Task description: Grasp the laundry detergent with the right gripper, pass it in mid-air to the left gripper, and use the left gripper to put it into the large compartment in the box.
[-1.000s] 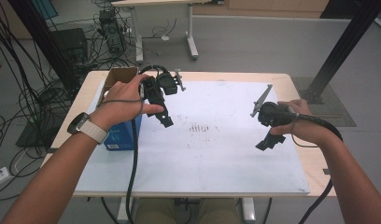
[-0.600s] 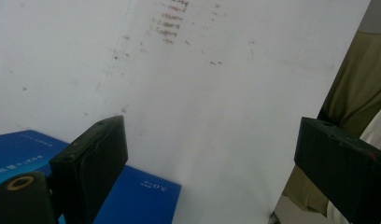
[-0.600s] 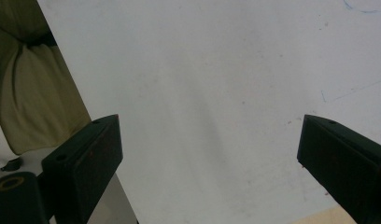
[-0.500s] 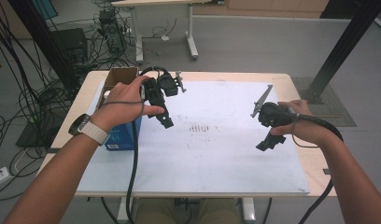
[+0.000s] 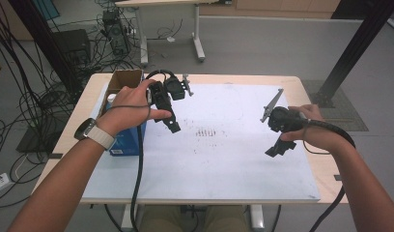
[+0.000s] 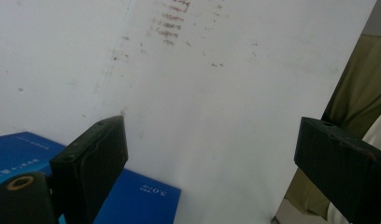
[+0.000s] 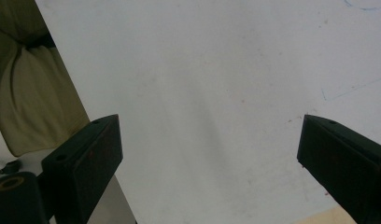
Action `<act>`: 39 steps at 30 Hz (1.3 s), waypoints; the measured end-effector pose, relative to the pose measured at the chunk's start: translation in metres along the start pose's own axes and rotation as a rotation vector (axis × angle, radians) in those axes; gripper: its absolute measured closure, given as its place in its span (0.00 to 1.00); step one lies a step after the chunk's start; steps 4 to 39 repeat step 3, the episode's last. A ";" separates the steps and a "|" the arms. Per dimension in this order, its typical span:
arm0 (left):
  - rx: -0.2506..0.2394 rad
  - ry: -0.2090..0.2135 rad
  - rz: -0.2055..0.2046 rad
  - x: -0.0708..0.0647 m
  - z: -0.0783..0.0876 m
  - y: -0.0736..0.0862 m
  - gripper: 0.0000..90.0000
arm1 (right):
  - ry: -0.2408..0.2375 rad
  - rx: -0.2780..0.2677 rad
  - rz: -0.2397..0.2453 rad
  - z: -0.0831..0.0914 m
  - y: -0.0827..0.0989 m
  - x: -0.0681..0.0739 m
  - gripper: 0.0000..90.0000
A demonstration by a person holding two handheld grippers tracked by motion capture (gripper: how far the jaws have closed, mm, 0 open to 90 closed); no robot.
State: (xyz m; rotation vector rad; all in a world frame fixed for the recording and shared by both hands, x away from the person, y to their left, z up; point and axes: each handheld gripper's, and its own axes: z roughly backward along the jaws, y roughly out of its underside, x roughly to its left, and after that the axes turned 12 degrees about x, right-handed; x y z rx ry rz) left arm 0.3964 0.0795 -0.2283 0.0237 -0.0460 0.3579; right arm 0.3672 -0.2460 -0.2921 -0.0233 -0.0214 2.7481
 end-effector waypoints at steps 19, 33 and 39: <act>0.001 -0.004 0.001 0.000 0.000 0.000 0.11 | 0.001 -0.001 -0.001 0.000 0.001 0.000 0.07; 0.001 -0.004 0.001 0.000 0.000 0.000 0.11 | 0.001 -0.001 -0.001 0.000 0.001 0.000 0.07; 0.001 -0.004 0.001 0.000 0.000 0.000 0.11 | 0.001 -0.001 -0.001 0.000 0.001 0.000 0.07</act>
